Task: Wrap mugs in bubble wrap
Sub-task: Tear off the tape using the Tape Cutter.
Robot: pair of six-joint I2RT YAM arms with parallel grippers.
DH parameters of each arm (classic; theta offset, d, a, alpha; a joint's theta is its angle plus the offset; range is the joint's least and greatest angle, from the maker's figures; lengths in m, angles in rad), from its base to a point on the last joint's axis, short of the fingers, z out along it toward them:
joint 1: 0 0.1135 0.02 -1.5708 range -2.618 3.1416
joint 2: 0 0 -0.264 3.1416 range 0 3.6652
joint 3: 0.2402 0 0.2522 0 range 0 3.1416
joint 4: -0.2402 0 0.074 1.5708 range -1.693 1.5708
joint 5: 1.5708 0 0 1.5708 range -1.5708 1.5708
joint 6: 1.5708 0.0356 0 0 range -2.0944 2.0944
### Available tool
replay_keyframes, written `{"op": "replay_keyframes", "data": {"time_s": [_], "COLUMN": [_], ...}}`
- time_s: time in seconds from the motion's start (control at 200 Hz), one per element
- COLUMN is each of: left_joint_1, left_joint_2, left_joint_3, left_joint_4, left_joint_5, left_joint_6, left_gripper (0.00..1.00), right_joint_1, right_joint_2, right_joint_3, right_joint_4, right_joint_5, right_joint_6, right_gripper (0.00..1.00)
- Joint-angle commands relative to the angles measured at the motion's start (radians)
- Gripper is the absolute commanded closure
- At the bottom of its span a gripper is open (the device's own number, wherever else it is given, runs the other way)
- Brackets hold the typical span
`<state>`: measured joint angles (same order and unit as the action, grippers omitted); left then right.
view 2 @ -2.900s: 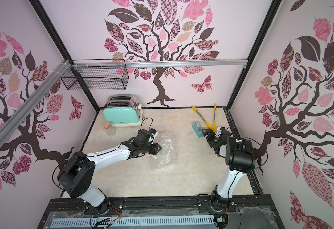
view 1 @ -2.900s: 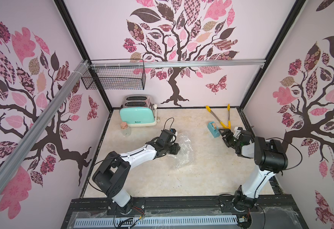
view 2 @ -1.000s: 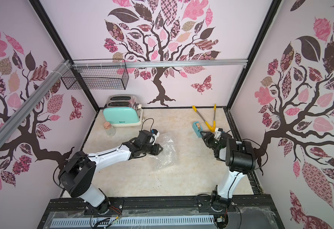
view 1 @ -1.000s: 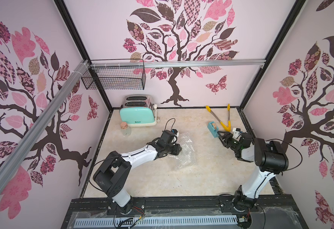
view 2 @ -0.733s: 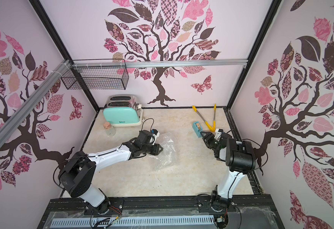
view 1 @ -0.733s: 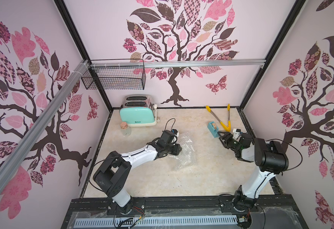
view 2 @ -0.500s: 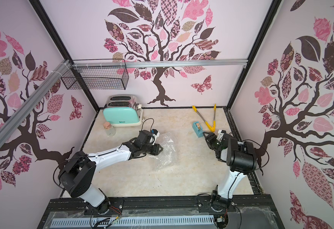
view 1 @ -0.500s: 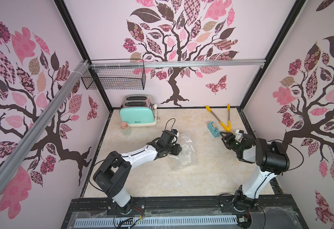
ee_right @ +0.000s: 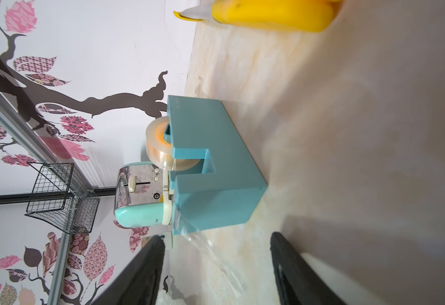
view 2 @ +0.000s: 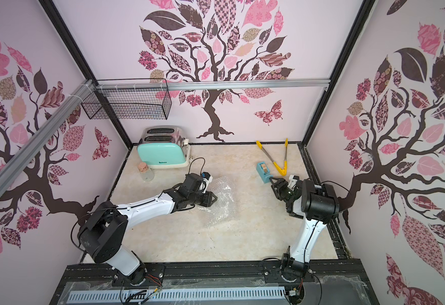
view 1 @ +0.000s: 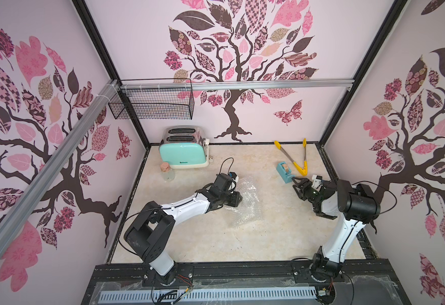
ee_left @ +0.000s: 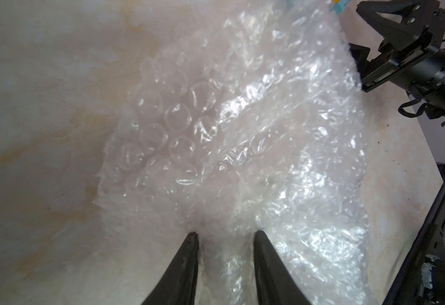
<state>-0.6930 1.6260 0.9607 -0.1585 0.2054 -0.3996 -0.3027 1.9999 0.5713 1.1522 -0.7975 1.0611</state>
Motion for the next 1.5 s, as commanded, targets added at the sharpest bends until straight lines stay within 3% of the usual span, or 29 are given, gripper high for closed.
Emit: {"op": "replay_keyframes", "data": {"time_s": [0.0, 0.255, 0.585, 0.745, 1.106, 1.346, 1.401, 1.496], "left_joint_1": [-0.012, -0.013, -0.015, -0.015, -0.018, -0.019, -0.02, -0.019], "left_joint_2": [-0.003, -0.002, -0.005, -0.005, -0.008, -0.008, -0.01, -0.009], "left_joint_3": [-0.008, -0.007, -0.009, -0.009, -0.009, -0.008, -0.008, -0.009], "left_joint_4": [-0.017, -0.016, -0.015, -0.016, -0.016, -0.016, -0.016, -0.015], "left_joint_5": [0.026, 0.029, 0.031, 0.031, 0.031, 0.031, 0.031, 0.03], "left_joint_6": [0.002, 0.002, 0.002, 0.001, 0.001, 0.002, 0.002, 0.001], "left_gripper": [0.63, 0.63, 0.63, 0.63, 0.63, 0.63, 0.63, 0.63], "right_joint_1": [-0.002, 0.001, 0.001, 0.0, 0.002, 0.002, 0.002, 0.002], "right_joint_2": [0.037, 0.039, 0.036, 0.034, 0.033, 0.046, 0.048, 0.046], "right_joint_3": [0.025, 0.016, -0.004, -0.009, -0.027, -0.028, -0.028, -0.025], "right_joint_4": [0.082, 0.118, 0.125, 0.107, 0.08, 0.1, 0.109, 0.11], "right_joint_5": [-0.038, -0.057, -0.061, -0.056, -0.052, -0.054, -0.056, -0.058], "right_joint_6": [0.05, 0.077, 0.077, 0.066, 0.041, 0.051, 0.055, 0.06], "right_gripper": [0.38, 0.48, 0.51, 0.6, 0.62, 0.57, 0.59, 0.72]}}
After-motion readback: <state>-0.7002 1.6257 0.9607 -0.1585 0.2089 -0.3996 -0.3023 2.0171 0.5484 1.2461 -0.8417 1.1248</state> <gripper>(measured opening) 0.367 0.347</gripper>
